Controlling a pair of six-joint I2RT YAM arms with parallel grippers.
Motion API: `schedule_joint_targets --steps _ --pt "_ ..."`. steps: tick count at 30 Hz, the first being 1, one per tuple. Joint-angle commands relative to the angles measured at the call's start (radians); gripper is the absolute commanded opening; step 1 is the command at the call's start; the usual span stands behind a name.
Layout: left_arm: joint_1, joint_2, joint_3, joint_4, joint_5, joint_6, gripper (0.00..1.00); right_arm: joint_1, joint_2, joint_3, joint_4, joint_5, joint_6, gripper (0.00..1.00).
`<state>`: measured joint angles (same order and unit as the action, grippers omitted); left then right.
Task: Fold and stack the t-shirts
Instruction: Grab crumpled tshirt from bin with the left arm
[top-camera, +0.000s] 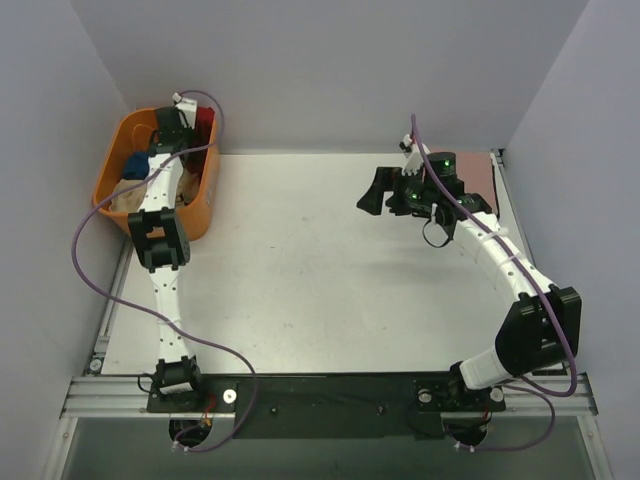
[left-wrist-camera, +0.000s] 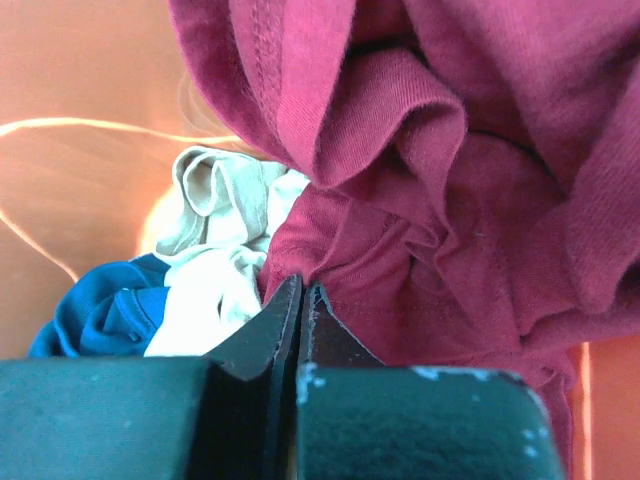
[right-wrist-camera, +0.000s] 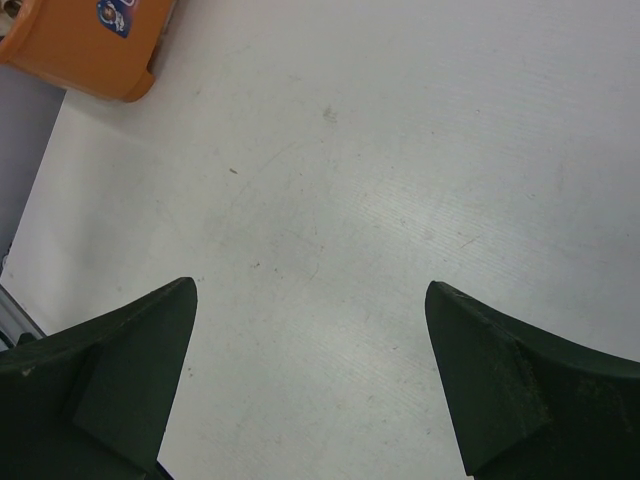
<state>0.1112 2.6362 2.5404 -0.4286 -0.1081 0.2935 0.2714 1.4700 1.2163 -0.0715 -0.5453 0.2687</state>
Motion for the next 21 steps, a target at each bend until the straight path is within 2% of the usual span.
schedule_joint_targets --steps 1,4,9,14,21 --pt "0.001 -0.074 0.061 0.076 0.019 -0.02 0.0 0.009 0.01 0.046 -0.007 -0.01 -0.011 0.92" --pt "0.005 -0.143 0.064 0.088 0.031 -0.04 0.0 0.012 0.012 0.043 -0.007 -0.015 -0.008 0.92" --pt "0.012 -0.261 0.164 0.062 0.088 -0.04 0.0 0.02 0.004 0.038 -0.004 -0.03 -0.017 0.92" --pt "0.01 -0.405 0.176 0.03 0.142 -0.066 0.0 0.035 -0.03 0.026 0.018 -0.031 -0.022 0.92" --pt "0.005 -0.619 0.323 -0.016 0.252 -0.119 0.0 0.066 -0.091 0.064 0.021 -0.028 -0.017 0.91"
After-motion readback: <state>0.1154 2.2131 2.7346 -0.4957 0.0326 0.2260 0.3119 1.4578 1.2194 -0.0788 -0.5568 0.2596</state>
